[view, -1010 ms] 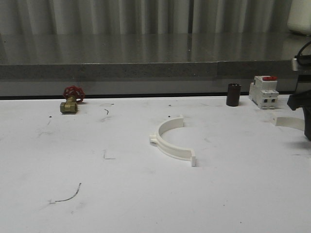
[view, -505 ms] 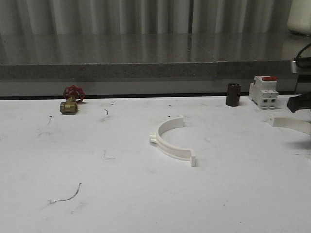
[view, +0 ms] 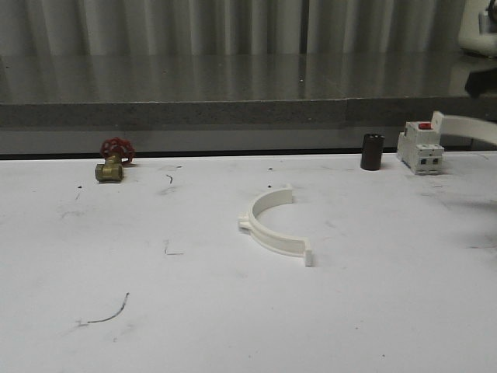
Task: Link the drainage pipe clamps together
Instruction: 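Lift and carry the half-clamp toward the placed half-clamp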
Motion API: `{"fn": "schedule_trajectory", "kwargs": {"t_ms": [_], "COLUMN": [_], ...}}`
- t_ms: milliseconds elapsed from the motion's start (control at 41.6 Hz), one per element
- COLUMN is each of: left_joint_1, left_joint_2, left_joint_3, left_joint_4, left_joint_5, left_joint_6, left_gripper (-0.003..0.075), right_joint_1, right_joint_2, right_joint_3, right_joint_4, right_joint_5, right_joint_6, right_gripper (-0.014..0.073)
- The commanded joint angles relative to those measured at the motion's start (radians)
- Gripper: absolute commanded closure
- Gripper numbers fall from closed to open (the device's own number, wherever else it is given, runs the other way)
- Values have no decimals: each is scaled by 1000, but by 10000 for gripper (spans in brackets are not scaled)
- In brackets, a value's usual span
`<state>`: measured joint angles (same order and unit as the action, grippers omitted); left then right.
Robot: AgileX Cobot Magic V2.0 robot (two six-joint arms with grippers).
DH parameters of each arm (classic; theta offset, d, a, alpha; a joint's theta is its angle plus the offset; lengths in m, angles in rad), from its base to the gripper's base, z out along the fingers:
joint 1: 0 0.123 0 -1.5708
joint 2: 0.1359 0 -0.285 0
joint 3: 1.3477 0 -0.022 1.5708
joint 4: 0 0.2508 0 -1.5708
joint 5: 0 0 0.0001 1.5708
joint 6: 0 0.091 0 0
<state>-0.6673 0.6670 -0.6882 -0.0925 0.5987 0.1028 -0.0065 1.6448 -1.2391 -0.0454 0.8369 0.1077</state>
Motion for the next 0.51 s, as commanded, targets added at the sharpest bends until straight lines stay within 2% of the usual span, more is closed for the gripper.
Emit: {"fn": "schedule_trajectory", "kwargs": {"t_ms": [0, 240, 481], "left_joint_1": [2, 2, 2], "left_joint_2": [-3, -3, -3], "left_joint_3": [-25, -25, -25], "left_joint_4": [-13, -13, -13], "left_joint_5": [-72, -72, -72], "left_joint_6": [-1, -1, -1], "left_gripper": [386, 386, 386], "right_joint_1": [62, 227, 256], "right_joint_2": [-152, -364, -314], "right_joint_3": [-32, -32, -34], "right_joint_4": [4, 5, -13], "right_joint_5": [58, 198, 162], "right_joint_6": [13, 71, 165], "right_gripper": [424, 424, 424]}}
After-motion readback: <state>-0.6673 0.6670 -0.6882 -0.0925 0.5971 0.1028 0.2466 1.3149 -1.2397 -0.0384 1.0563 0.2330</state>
